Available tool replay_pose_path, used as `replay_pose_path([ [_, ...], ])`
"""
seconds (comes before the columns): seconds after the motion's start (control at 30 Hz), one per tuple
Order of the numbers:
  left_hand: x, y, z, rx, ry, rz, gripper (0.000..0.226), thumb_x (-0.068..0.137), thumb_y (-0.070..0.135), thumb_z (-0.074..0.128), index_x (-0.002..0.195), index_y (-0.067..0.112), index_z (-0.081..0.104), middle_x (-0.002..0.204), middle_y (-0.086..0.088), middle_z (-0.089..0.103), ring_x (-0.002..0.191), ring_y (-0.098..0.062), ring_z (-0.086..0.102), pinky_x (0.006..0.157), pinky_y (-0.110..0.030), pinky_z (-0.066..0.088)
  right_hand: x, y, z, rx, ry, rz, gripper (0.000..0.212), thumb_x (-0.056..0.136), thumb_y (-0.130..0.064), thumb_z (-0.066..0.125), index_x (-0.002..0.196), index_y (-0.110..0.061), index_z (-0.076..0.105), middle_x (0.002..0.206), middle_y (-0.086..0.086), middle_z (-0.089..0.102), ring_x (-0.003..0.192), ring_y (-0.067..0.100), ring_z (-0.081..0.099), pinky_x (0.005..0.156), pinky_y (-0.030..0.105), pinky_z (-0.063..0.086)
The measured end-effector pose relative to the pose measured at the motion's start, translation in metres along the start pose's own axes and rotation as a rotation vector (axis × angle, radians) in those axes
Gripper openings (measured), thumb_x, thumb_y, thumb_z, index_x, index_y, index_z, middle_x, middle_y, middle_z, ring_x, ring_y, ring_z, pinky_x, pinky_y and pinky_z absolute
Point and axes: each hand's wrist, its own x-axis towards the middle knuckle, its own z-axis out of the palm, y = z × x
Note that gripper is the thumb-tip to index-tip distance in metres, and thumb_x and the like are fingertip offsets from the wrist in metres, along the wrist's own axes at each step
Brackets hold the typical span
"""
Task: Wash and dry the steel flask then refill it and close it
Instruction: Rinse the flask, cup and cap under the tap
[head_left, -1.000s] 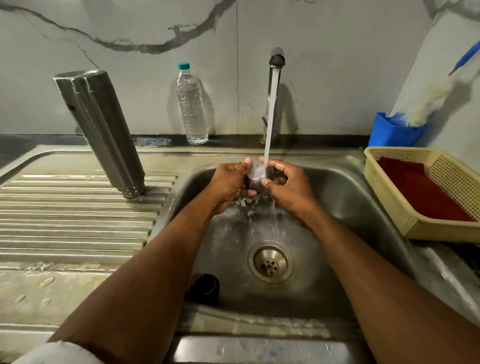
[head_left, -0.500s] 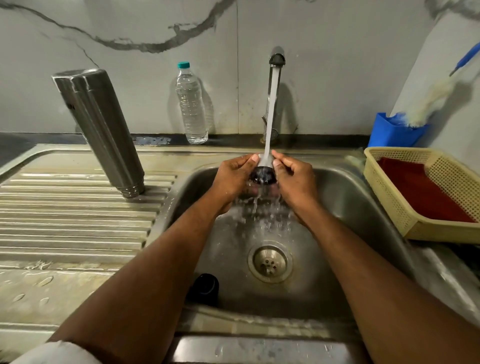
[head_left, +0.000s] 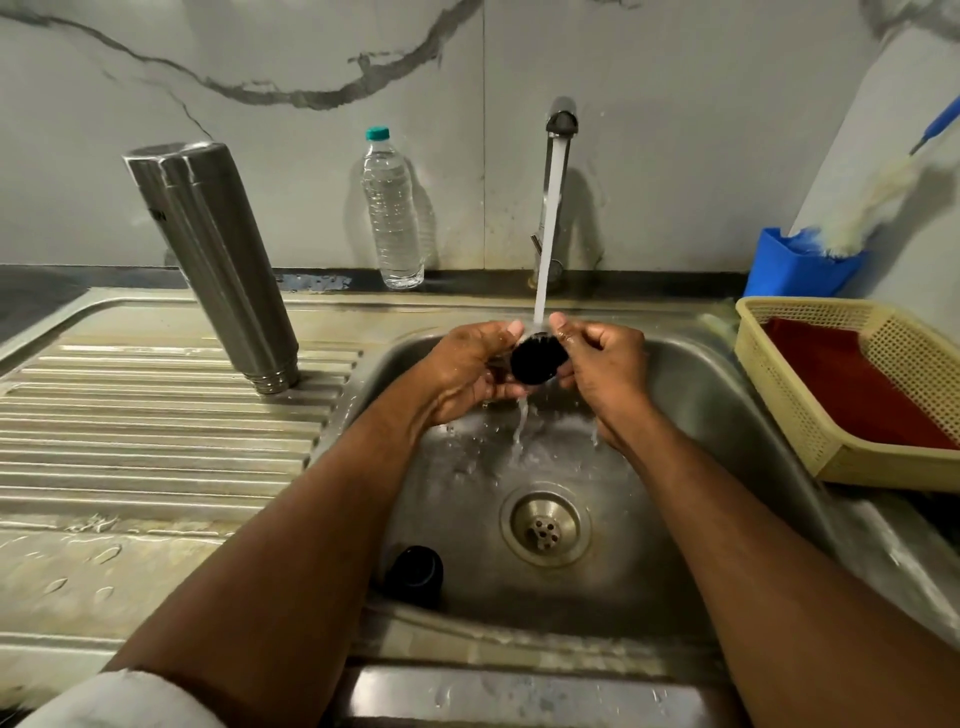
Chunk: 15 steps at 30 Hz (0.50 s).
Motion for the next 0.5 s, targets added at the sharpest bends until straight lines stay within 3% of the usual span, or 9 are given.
replay_pose_path([
  [0.03, 0.003, -0.001, 0.001, -0.022, 0.027, 0.034, 0.028, 0.107, 0.022, 0.058, 0.125, 0.002, 0.066, 0.115, -0.023, 0.073, 0.095, -0.034, 0.074, 0.068, -0.035, 0.063, -0.001, 0.0, 0.001, 0.005, -0.027, 0.004, 0.012, 0.095, -0.033, 0.071, 0.1, -0.024, 0.076, 0.094, -0.005, 0.077, 0.08, 0.004, 0.072, 0.066, 0.02, 0.06],
  [0.1, 0.007, -0.004, 0.007, -0.049, 0.105, 0.077, 0.021, 0.106, 0.018, 0.061, 0.118, 0.003, 0.069, 0.101, -0.016, 0.076, 0.085, -0.027, 0.077, 0.064, -0.034, 0.063, -0.001, 0.002, 0.003, -0.004, -0.086, -0.018, 0.03, 0.095, -0.029, 0.072, 0.124, -0.023, 0.071, 0.117, -0.008, 0.073, 0.101, 0.004, 0.069, 0.081, 0.021, 0.06],
  [0.2, 0.01, -0.006, 0.012, -0.097, 0.162, 0.108, 0.028, 0.105, 0.022, 0.063, 0.125, 0.003, 0.066, 0.103, -0.014, 0.076, 0.084, -0.024, 0.078, 0.069, -0.037, 0.065, 0.0, 0.003, 0.005, -0.019, -0.116, -0.042, 0.05, 0.093, -0.028, 0.075, 0.141, -0.029, 0.06, 0.135, -0.008, 0.066, 0.118, 0.006, 0.063, 0.094, 0.031, 0.059],
  [0.27, 0.01, -0.004, 0.013, -0.165, 0.166, 0.092, 0.035, 0.109, 0.029, 0.056, 0.132, 0.004, 0.062, 0.105, -0.014, 0.077, 0.086, -0.025, 0.078, 0.074, -0.038, 0.065, -0.001, 0.003, 0.005, -0.016, -0.143, -0.041, 0.061, 0.091, -0.018, 0.077, 0.147, -0.028, 0.054, 0.141, -0.004, 0.063, 0.123, 0.01, 0.062, 0.098, 0.035, 0.058],
  [0.33, 0.009, -0.002, 0.013, -0.222, 0.166, 0.022, 0.044, 0.113, 0.04, 0.043, 0.131, 0.005, 0.064, 0.101, -0.013, 0.079, 0.08, -0.022, 0.076, 0.074, -0.036, 0.064, -0.005, 0.002, 0.005, -0.076, -0.169, -0.079, 0.072, 0.087, -0.01, 0.08, 0.15, -0.027, 0.05, 0.143, -0.002, 0.061, 0.126, 0.01, 0.059, 0.098, 0.029, 0.056],
  [0.4, 0.007, -0.004, 0.007, -0.168, 0.156, -0.079, 0.051, 0.112, 0.048, 0.038, 0.127, 0.009, 0.066, 0.102, -0.013, 0.076, 0.077, -0.02, 0.07, 0.081, -0.04, 0.059, -0.008, 0.002, 0.007, -0.2, -0.155, -0.16, 0.08, 0.08, -0.014, 0.087, 0.15, -0.026, 0.051, 0.143, -0.001, 0.061, 0.127, 0.009, 0.055, 0.096, 0.02, 0.049],
  [0.5, 0.004, -0.01, -0.002, 0.024, 0.133, -0.146, 0.039, 0.111, 0.042, 0.045, 0.124, 0.013, 0.068, 0.099, -0.007, 0.072, 0.089, -0.02, 0.067, 0.094, -0.045, 0.054, -0.008, 0.001, 0.004, -0.286, -0.095, -0.178, 0.081, 0.074, -0.022, 0.092, 0.147, -0.024, 0.055, 0.14, 0.0, 0.064, 0.127, 0.013, 0.057, 0.104, 0.03, 0.051],
])
